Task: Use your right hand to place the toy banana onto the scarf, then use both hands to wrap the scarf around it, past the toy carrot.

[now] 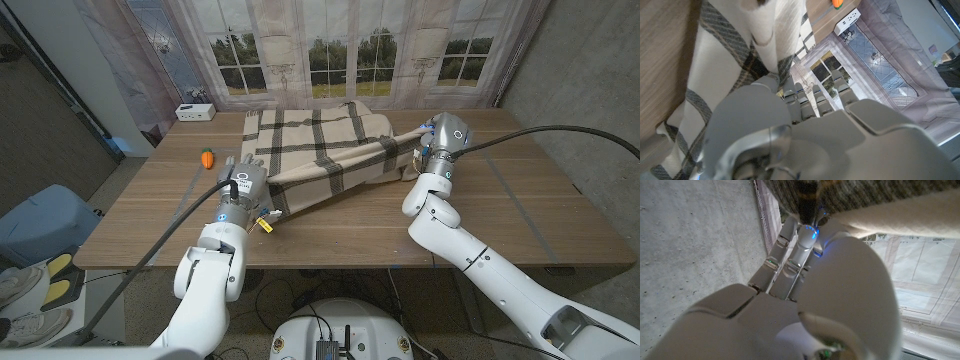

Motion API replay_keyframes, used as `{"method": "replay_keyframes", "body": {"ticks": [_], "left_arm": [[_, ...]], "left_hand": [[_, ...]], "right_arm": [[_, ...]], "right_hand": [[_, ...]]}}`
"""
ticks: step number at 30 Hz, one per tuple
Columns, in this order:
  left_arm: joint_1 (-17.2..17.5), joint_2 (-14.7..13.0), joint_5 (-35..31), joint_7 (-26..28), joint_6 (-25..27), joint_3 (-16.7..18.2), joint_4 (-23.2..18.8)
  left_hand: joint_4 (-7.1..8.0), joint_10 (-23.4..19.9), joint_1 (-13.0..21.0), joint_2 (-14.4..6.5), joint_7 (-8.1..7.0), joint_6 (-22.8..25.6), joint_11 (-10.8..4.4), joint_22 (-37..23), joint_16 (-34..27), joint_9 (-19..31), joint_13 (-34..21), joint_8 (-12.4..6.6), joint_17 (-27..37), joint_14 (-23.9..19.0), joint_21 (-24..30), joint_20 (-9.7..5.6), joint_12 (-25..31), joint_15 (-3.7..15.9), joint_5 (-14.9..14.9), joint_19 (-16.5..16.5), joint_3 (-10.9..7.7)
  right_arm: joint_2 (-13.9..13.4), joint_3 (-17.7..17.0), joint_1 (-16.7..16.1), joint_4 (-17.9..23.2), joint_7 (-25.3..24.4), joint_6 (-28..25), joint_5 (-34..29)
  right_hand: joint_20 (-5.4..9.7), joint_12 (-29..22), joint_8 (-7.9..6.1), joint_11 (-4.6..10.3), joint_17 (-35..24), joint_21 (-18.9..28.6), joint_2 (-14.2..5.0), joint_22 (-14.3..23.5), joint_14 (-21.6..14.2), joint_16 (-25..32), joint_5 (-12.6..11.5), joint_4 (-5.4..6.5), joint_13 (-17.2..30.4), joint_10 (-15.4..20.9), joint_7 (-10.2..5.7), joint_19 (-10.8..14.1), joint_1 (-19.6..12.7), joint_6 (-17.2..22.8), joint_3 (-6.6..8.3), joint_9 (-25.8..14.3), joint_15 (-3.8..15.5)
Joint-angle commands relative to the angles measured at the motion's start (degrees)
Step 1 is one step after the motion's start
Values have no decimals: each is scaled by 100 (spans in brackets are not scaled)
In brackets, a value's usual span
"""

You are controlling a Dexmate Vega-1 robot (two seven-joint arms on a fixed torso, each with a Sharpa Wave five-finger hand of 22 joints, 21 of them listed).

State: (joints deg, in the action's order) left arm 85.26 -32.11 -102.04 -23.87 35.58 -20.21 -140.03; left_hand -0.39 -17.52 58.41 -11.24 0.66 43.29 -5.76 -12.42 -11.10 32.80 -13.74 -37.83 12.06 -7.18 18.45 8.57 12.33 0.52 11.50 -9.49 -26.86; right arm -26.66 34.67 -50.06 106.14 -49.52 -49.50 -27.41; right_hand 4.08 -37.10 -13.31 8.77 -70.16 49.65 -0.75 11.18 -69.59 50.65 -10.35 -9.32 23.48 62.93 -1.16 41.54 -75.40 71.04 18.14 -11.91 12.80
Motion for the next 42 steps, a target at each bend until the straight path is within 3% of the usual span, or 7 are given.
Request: {"method": "replay_keyframes", "body": {"ticks": [1,15,21,30,33,34,42], "left_arm": [[-327,190,-269,-247,-544,335,9],[-1430,145,-497,-1259,-1164,353,364],[-1936,42,-495,-1531,-1335,284,618],[-2634,-150,-436,-1786,-1501,103,997],[-2847,-229,-322,-1796,-1538,51,1142],[-2913,-254,-276,-1776,-1541,31,1195],[-3464,-457,1,-1655,-1546,-202,1659]], "left_hand": [[10,-30,-26,33,-119,61,-44,-29,-47,69,-15,-71,7,-32,28,-33,27,34,41,-23,-37],[85,53,-168,137,-332,-44,34,-20,-3,286,-14,-267,-30,65,45,-28,-9,-24,52,-7,4],[89,73,-274,292,-598,200,41,-5,12,225,-1,-382,-74,83,47,-11,-15,-54,79,12,110],[73,69,-348,444,-850,343,39,12,24,101,21,-392,-106,111,46,-3,-7,-50,154,23,227],[80,76,-373,479,-967,373,44,16,25,64,26,-384,-108,120,44,-3,-8,-52,178,28,260],[95,83,-409,516,-1096,354,49,20,21,18,32,-351,-109,121,42,2,-8,-56,211,32,303],[122,95,-466,581,-1196,365,29,29,8,-82,44,-300,-110,107,41,-17,-5,-29,290,33,383]], "right_arm": [[-114,-265,-109,77,-186,108,91],[-99,-224,353,-436,-136,380,182],[-109,-161,598,-705,-74,520,217],[-130,-16,965,-1094,104,712,273],[-120,57,1094,-1232,168,753,276],[-115,73,1133,-1278,185,776,285],[-43,222,1444,-1654,275,862,305]], "right_hand": [[44,-3,20,-558,-7,50,24,10,50,32,0,0,531,601,32,-41,55,30,47,-28,-5],[44,14,39,-550,-6,94,33,1,63,37,1,2,550,596,11,-81,69,24,83,-35,-5],[44,27,46,-546,-5,110,32,-1,68,39,1,5,550,587,4,-98,75,17,97,-37,-6],[63,35,55,-528,-5,133,37,-6,80,41,2,6,568,583,-4,-141,86,15,120,-42,-5],[68,42,59,-529,-5,144,38,-7,83,42,3,7,562,588,-4,-143,91,12,127,-44,-4],[70,42,59,-526,-5,145,38,-7,84,42,3,7,566,586,-7,-145,92,11,128,-44,-4],[84,55,67,-522,-4,172,43,-12,94,44,2,9,572,582,-27,-168,105,7,148,-48,-4]]}}
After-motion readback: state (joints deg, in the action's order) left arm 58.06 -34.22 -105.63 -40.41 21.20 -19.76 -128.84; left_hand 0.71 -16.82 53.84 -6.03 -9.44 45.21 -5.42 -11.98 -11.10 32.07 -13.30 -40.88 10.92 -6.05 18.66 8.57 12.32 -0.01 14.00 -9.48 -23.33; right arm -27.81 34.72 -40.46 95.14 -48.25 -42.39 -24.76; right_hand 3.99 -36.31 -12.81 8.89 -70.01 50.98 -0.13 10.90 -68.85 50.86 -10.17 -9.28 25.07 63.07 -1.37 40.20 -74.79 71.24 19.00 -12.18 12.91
